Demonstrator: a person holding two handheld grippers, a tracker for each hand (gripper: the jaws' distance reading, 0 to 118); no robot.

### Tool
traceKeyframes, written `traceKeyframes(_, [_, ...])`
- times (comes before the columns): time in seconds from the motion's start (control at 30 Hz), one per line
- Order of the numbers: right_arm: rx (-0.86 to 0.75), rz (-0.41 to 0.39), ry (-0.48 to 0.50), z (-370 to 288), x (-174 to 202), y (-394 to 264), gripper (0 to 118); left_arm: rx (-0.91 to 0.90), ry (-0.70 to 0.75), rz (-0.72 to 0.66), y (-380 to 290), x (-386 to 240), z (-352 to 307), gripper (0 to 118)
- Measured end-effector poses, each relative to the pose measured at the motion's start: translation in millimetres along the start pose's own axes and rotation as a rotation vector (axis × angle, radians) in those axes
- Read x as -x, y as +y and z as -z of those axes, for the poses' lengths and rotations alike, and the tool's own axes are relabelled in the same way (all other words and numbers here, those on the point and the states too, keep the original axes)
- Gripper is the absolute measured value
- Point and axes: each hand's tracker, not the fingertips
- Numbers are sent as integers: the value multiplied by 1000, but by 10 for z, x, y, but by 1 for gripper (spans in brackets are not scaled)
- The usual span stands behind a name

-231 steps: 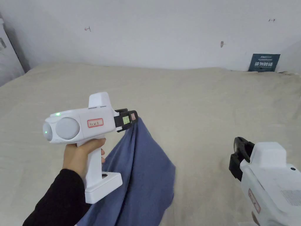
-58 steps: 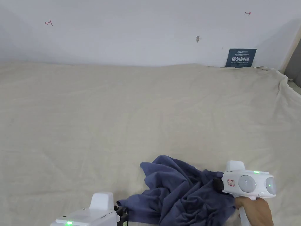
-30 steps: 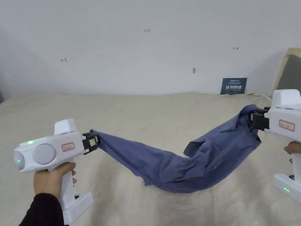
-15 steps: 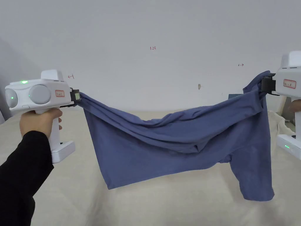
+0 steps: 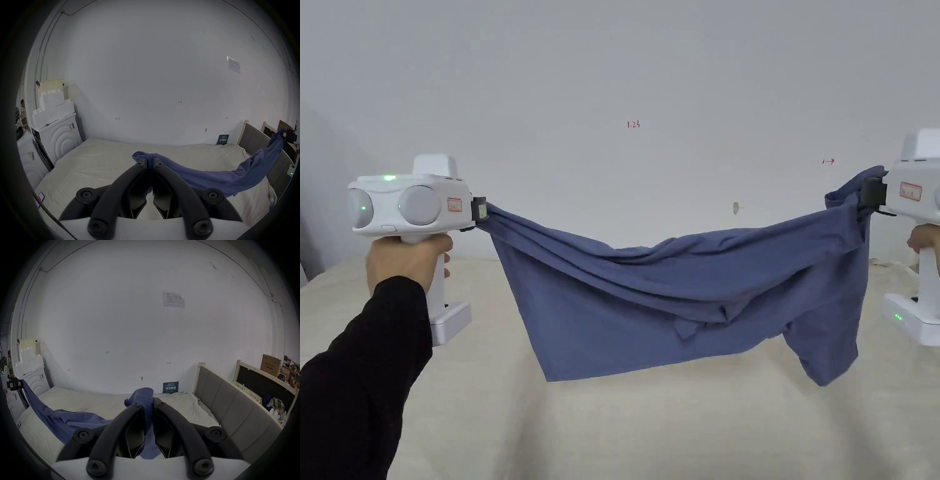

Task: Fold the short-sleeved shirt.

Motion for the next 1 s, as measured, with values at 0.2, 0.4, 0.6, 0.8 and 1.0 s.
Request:
traceKeyframes(0.2, [25,-24,-31,204,44,-539,6,10,7,26,-478,-92,258,2])
traceKeyframes(0.4, [108,-24,-50,294,61,-1269,6,45,-1,7,-1156,-148,354,2])
traceKeyframes(0.6, [204,-18,-43,117,61,-1990,6,119,-25,0,-1880,-166,272,2])
traceKeyframes(0.8, [267,-9,-42,-208,85,-2591,6,207,-30,-1,-2553,-160,153,2])
traceKeyframes(1.0, [329,12,-51,-519,-23,-3084,6,268,-30,-10,-3083,-106,-50,2])
